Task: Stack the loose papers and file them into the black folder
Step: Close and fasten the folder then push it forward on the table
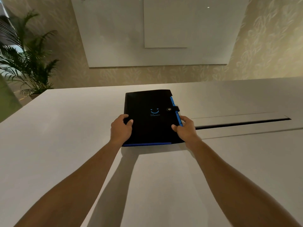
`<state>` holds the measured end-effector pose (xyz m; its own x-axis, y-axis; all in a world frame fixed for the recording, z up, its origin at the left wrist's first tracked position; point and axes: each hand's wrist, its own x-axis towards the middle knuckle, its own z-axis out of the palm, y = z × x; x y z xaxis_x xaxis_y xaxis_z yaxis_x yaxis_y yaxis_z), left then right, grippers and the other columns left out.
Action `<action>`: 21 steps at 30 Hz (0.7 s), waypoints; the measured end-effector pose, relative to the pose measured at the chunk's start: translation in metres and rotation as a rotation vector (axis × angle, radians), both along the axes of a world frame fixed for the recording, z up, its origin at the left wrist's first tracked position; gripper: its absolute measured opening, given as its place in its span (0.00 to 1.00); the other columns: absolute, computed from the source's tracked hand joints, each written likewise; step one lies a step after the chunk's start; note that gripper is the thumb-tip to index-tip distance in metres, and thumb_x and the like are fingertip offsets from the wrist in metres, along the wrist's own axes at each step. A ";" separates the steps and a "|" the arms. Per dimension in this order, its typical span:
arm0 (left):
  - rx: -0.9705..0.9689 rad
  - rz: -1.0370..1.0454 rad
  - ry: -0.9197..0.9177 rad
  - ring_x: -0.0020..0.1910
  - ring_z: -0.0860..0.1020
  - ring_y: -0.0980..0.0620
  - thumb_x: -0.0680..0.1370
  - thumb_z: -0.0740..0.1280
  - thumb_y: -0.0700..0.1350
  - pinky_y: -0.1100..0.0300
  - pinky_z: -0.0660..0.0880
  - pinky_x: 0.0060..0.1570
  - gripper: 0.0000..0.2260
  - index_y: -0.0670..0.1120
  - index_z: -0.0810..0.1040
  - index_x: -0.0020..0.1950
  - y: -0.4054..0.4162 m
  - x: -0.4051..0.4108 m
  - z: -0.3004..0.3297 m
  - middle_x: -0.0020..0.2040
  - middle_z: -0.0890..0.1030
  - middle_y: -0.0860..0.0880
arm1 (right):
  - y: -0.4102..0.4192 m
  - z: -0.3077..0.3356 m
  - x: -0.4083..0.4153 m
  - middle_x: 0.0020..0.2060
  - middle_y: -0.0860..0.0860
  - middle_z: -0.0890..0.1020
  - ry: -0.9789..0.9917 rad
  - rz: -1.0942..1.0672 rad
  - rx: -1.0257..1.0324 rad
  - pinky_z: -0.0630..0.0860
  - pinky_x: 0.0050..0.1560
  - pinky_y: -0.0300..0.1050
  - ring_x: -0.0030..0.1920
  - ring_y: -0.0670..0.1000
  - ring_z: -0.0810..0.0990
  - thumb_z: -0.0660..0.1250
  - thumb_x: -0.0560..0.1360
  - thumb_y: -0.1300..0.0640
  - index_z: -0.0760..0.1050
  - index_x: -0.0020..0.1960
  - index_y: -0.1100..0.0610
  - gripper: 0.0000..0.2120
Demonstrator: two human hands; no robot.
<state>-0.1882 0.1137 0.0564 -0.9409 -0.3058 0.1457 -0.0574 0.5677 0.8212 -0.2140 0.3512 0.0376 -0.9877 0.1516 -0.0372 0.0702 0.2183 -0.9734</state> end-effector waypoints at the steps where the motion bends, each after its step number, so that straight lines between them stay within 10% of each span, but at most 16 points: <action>1: -0.017 -0.009 -0.015 0.66 0.73 0.42 0.80 0.64 0.47 0.50 0.69 0.66 0.18 0.44 0.71 0.69 0.000 -0.012 -0.002 0.68 0.75 0.44 | 0.000 -0.003 -0.011 0.53 0.54 0.80 0.000 -0.011 0.014 0.81 0.52 0.48 0.50 0.53 0.82 0.70 0.75 0.62 0.70 0.68 0.54 0.23; 21: -0.494 0.018 -0.012 0.60 0.76 0.40 0.80 0.62 0.48 0.48 0.72 0.58 0.14 0.46 0.79 0.63 -0.008 -0.164 -0.071 0.60 0.81 0.44 | -0.013 -0.059 -0.142 0.52 0.56 0.76 0.233 -0.067 0.922 0.68 0.46 0.44 0.46 0.50 0.69 0.60 0.80 0.52 0.75 0.56 0.60 0.13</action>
